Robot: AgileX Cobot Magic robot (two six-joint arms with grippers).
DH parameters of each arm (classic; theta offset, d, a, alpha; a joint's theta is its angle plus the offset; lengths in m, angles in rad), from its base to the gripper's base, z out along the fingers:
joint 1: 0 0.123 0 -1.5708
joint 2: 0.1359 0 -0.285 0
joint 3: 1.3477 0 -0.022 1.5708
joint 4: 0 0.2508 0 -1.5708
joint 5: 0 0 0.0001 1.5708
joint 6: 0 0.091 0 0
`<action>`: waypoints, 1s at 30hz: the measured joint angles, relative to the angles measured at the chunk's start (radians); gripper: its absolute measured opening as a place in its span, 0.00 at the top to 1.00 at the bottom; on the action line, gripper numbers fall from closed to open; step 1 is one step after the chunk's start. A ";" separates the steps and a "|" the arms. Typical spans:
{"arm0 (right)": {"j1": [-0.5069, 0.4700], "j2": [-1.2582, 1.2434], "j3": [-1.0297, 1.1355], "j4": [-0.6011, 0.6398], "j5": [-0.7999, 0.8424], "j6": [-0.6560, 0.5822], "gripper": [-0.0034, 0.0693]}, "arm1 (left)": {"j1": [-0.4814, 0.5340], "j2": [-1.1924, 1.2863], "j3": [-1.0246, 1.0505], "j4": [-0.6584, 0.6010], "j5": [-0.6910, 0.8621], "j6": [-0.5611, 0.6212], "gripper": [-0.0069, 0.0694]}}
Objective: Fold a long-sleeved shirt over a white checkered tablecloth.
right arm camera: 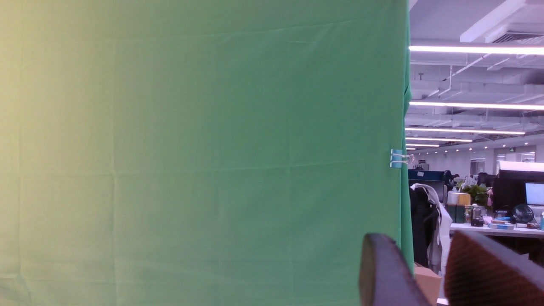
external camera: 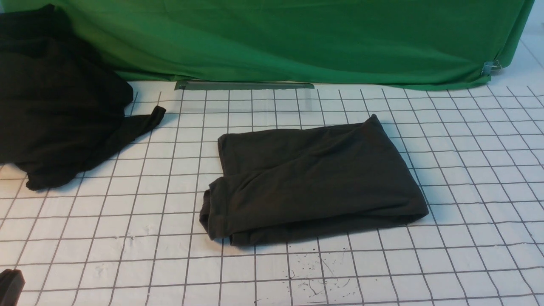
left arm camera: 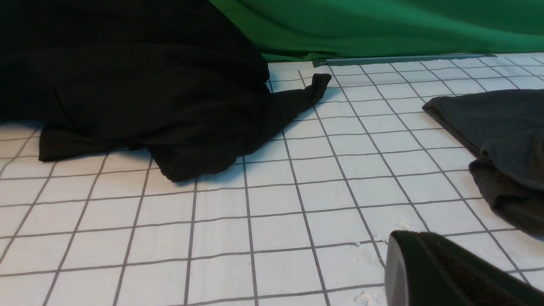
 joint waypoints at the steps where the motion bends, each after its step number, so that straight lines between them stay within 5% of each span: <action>1: 0.000 0.000 0.000 0.000 0.000 0.000 0.64 | 0.000 0.000 0.000 0.000 0.000 0.000 0.91; 14: 0.000 0.015 0.019 -0.012 0.033 0.019 0.62 | 0.000 0.000 0.000 0.000 0.000 0.000 0.91; 21: 0.000 0.038 0.151 -0.320 0.038 0.404 0.62 | 0.000 0.000 0.000 0.000 0.000 0.000 0.91; 30: 0.008 0.039 0.280 -0.347 0.043 0.329 0.62 | 0.000 0.000 0.000 0.000 0.000 0.009 0.91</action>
